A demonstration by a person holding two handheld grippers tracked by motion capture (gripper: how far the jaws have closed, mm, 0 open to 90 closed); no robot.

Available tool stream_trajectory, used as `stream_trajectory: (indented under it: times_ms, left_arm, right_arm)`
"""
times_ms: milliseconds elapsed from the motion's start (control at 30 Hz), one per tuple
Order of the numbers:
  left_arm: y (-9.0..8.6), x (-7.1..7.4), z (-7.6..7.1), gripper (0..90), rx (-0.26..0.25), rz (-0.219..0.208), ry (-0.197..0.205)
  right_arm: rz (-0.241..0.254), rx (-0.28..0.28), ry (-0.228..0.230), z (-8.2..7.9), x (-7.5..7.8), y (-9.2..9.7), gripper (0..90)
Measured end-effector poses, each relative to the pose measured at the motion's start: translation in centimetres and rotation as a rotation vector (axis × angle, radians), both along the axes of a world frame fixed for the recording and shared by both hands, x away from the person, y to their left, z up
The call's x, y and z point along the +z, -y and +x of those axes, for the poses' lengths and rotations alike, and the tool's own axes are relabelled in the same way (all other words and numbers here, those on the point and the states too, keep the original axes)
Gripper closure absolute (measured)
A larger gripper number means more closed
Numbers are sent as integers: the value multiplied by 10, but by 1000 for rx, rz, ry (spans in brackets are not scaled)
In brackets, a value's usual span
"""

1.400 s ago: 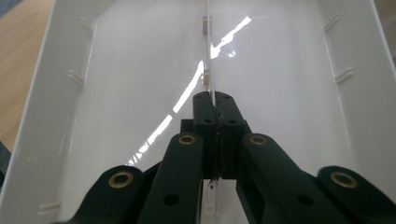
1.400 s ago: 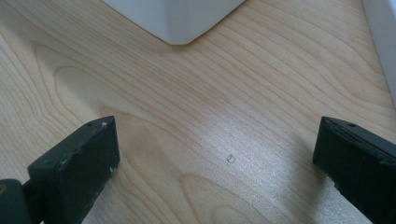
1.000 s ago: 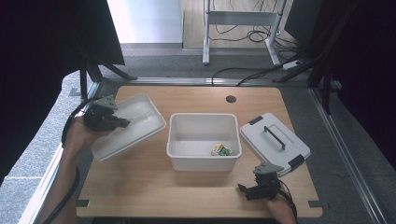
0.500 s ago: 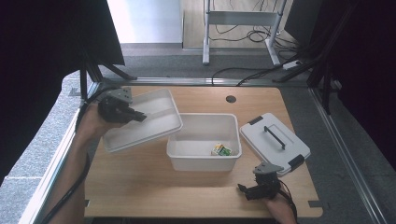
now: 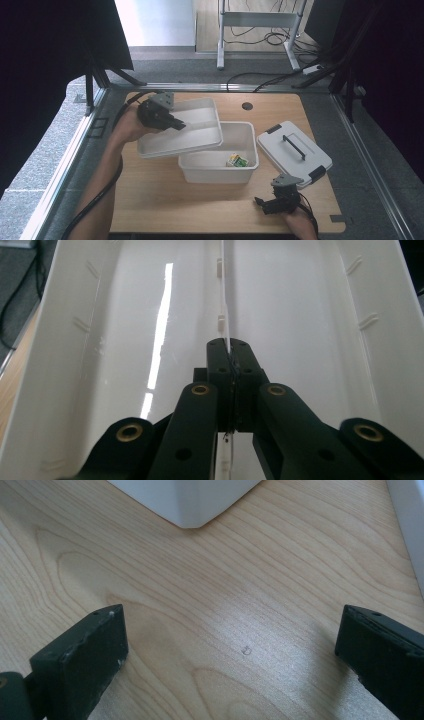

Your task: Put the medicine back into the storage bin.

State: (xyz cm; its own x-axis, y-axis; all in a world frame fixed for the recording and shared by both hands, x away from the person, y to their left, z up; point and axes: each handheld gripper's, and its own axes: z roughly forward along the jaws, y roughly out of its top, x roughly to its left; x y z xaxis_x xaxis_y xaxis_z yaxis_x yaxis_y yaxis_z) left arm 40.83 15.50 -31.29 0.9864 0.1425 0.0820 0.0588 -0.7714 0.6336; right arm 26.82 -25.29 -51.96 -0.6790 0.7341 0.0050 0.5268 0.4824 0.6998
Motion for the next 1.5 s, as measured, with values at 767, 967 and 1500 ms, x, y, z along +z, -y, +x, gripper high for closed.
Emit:
stream_trajectory:
  times_ms: [767,967,1500]
  left_arm:
    - [96,-37,14,890,-134,45,-23]
    - [104,-53,14,890,-139,61,-33]
    - [114,-71,12,888,-117,89,-42]
  right_arm:
    - [1,-2,1,0,0,0,1]
    - [0,0,0,0,0,0,1]
    - [-1,1,-6,0,0,0,1]
